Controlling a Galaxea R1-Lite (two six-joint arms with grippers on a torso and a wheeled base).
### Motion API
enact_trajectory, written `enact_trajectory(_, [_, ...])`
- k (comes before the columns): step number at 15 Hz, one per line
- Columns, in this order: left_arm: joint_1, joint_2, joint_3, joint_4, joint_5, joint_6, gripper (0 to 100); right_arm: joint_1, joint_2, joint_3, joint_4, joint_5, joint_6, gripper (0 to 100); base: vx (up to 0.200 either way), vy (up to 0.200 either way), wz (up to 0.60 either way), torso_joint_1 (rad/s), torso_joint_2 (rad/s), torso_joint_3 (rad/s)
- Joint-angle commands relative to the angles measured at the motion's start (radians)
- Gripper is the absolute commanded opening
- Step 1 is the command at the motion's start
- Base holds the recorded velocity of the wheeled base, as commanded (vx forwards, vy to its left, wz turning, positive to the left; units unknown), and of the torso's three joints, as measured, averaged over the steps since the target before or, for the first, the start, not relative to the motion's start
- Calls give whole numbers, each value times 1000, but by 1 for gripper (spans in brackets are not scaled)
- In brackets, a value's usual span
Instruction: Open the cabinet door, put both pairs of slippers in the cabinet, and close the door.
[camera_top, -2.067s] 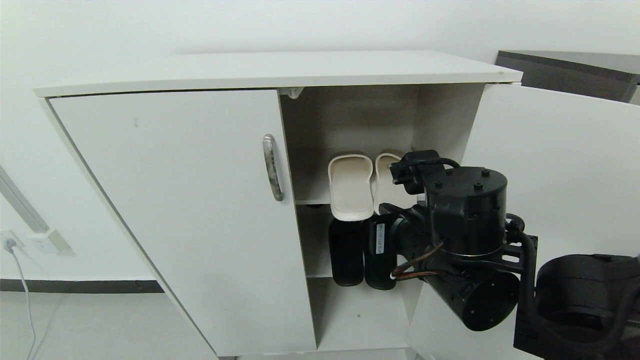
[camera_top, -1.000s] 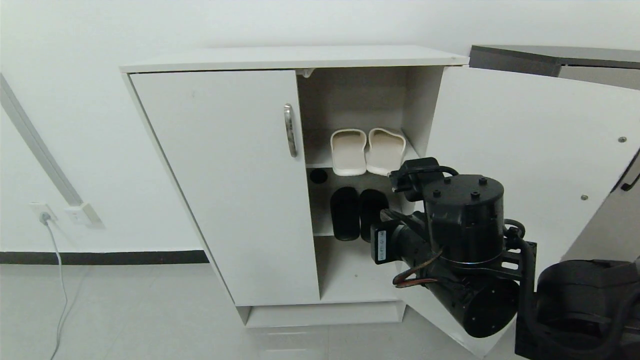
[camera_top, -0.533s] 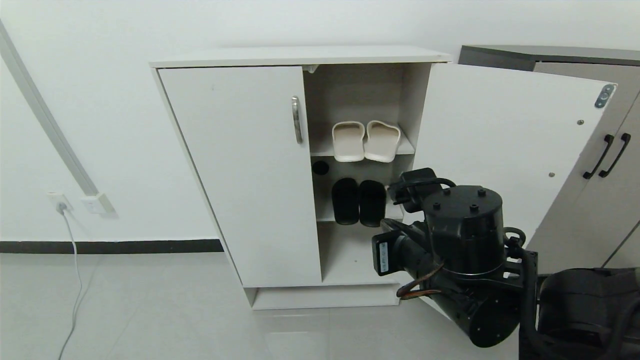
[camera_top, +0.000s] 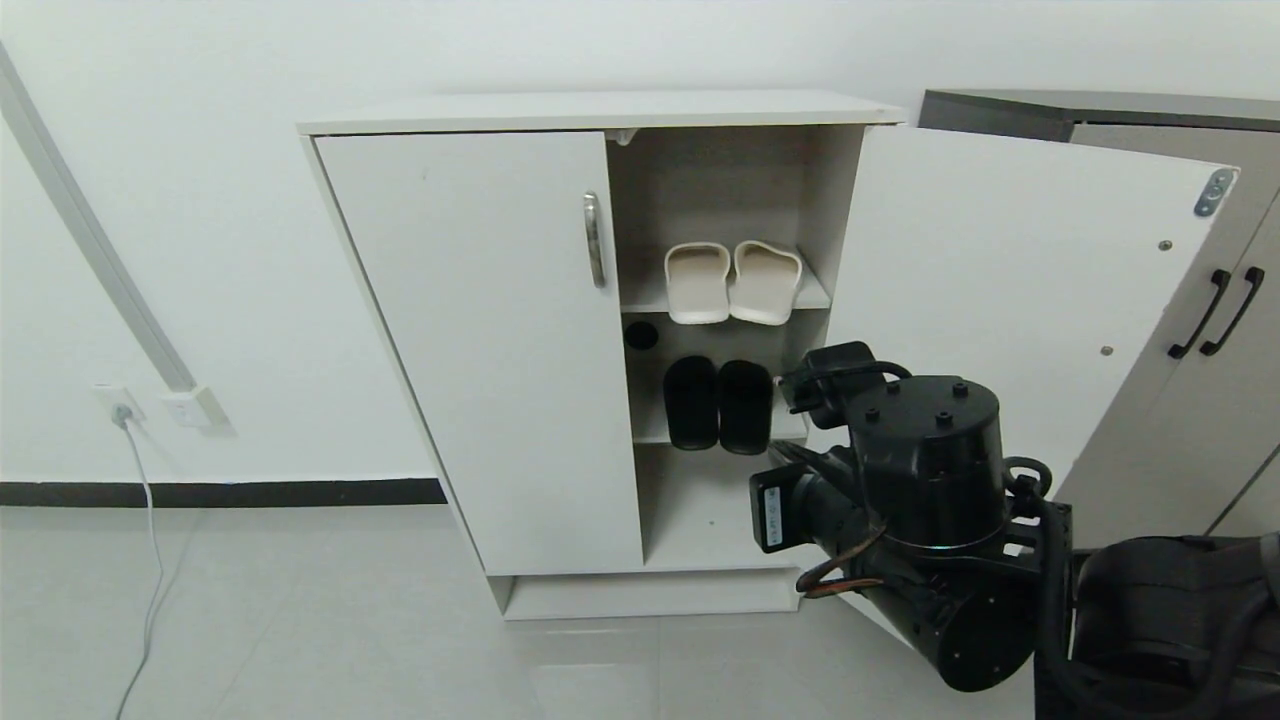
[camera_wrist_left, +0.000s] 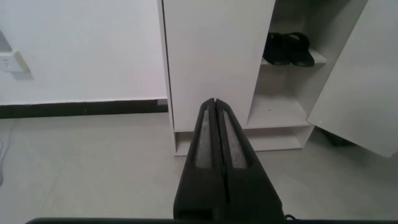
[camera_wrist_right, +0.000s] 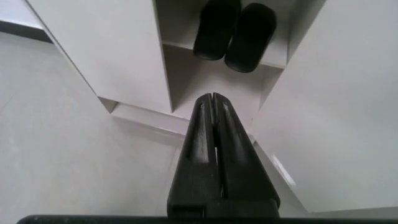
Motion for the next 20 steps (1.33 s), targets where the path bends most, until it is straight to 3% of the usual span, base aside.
enact_trajectory(1, [0, 1, 0, 0, 1, 0, 0, -1, 4, 0, 0, 1, 0, 0, 0, 0, 0, 0, 0, 0])
enact_trajectory(6, [0, 1, 0, 0, 1, 0, 0, -4, 4, 0, -3, 3, -1, 0, 0, 0, 0, 4, -167, -251])
enact_trajectory(20, [0, 1, 0, 0, 1, -2, 0, -26, -4, 6, -3, 3, -1, 0, 0, 0, 0, 113, -484, -344])
